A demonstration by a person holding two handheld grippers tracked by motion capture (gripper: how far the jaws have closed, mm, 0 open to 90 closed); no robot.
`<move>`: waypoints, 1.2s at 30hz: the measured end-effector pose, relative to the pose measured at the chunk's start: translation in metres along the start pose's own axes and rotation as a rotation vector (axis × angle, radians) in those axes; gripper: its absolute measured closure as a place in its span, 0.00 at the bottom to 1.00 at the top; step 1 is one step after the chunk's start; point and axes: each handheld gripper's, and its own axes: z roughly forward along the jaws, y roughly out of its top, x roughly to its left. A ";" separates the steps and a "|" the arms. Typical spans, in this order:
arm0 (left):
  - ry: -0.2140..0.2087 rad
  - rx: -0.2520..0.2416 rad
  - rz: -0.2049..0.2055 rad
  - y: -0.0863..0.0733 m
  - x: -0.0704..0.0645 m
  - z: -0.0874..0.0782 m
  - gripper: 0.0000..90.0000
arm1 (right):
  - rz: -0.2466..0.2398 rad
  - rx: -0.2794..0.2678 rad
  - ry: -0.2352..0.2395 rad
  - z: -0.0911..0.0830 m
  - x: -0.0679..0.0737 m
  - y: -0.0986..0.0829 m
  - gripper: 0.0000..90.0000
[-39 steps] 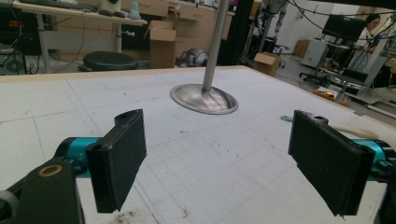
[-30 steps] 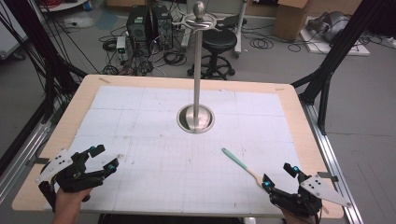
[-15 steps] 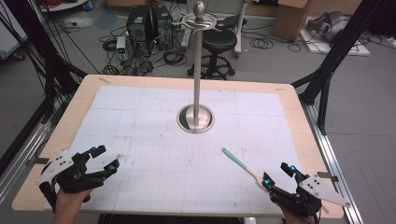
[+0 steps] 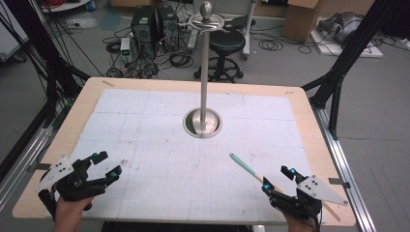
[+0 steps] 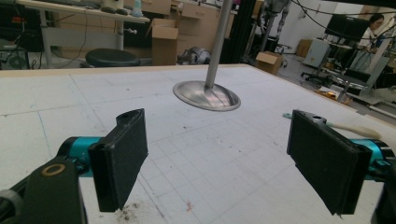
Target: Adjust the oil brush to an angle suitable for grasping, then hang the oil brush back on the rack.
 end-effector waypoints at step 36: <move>-0.012 0.039 0.009 -0.002 0.000 0.006 0.23 | -0.084 0.390 0.116 0.071 -0.027 -0.014 0.59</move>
